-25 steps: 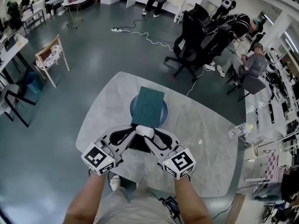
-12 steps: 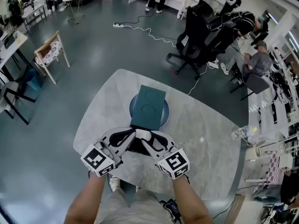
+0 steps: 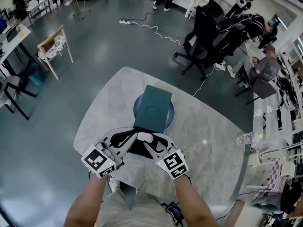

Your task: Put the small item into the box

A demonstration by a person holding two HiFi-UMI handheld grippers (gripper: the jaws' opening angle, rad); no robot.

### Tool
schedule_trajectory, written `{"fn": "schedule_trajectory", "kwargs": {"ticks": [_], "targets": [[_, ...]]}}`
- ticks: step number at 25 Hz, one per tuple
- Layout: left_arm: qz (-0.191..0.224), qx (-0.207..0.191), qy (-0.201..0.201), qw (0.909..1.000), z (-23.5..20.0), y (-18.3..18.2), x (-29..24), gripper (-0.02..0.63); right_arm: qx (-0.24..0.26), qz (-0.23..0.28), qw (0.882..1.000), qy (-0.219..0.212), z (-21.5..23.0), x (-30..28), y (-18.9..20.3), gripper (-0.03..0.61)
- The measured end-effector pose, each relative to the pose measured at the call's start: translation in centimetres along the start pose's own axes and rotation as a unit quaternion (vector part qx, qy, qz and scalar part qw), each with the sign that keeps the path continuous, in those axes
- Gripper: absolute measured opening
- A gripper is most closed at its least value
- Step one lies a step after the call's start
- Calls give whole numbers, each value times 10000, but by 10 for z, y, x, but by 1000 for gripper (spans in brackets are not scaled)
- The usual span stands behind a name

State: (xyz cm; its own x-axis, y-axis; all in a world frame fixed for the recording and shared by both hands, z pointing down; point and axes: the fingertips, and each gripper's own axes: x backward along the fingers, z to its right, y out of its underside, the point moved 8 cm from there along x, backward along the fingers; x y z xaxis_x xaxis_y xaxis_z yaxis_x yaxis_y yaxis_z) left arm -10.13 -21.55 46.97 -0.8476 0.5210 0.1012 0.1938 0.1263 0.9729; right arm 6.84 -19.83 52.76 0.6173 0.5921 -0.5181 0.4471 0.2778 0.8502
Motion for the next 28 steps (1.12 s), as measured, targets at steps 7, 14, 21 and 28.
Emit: {"fn": "schedule_trajectory", "kwargs": {"ticks": [7,14,21,28], "targets": [[15,23,-35,10000,-4,2,-1,22,292,-510,9982,-94,-2,-18,14,167],[2,35,-34,10000,-6,2,-3,22,670,-971,9930,-74,-2,-28,23,167],[5,37,-18,10000,-6,3,-2,23,1167,-1429,9827,-151,-4,-38,33,167],[1,48,-4,10000,-6,3,-2,23,1623,-1844,9692,-177,-5,-47,42,167]]}}
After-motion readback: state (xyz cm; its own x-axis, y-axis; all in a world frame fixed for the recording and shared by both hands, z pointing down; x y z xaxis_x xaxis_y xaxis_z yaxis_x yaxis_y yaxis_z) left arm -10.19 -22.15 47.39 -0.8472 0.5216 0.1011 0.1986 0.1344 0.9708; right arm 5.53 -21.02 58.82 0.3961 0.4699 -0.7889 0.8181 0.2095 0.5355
